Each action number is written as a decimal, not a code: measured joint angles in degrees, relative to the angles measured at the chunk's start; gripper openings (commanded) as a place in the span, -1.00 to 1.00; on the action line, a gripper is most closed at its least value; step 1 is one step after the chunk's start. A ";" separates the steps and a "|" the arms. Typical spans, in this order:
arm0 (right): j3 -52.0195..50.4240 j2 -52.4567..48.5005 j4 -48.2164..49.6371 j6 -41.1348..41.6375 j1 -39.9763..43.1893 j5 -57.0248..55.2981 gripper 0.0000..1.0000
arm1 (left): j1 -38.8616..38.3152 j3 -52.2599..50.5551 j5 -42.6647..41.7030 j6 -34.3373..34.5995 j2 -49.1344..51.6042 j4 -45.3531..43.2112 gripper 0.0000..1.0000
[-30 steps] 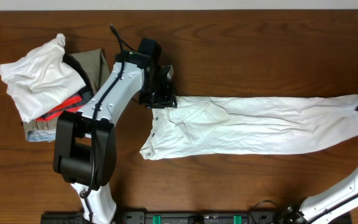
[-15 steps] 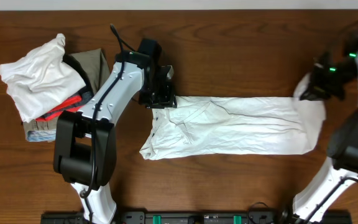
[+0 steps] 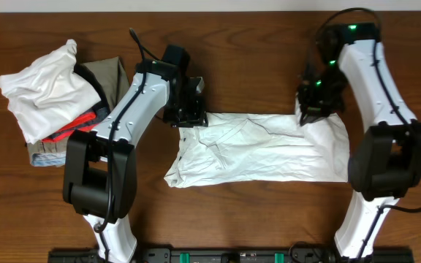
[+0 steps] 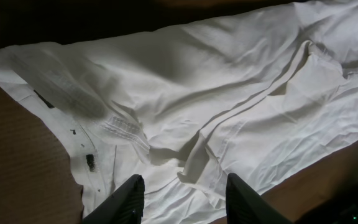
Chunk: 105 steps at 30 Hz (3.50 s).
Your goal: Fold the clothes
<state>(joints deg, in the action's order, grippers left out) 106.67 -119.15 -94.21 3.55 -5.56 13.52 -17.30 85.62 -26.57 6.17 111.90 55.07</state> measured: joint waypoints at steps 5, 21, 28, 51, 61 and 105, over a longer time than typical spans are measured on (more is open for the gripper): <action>-1.99 0.00 -0.09 0.85 -3.04 -0.13 -0.47 | 0.00 0.00 0.00 0.00 0.00 -0.02 -0.13; -2.29 0.00 -1.07 0.55 -3.32 -3.28 -0.39 | 0.00 0.00 0.00 0.00 0.00 -0.04 -0.13; -4.26 0.00 0.74 1.66 -3.13 -7.65 -0.36 | 0.00 0.00 0.00 0.02 0.00 -0.04 -0.12; -18.69 0.00 13.75 7.61 0.57 -16.92 -0.38 | 4.72 -0.39 5.53 -0.02 0.94 0.61 0.46; -19.30 0.00 14.19 7.61 0.57 -16.26 -0.38 | 4.66 -2.36 3.04 -0.04 7.08 0.42 0.47; -19.32 0.00 14.14 7.50 0.57 -13.03 -0.39 | 1.49 -9.92 -3.30 12.63 -0.96 -15.13 0.90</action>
<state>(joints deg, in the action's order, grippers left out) 87.35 -119.15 -80.07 11.05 -4.99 0.49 -15.81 75.70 -29.87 18.81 110.93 39.94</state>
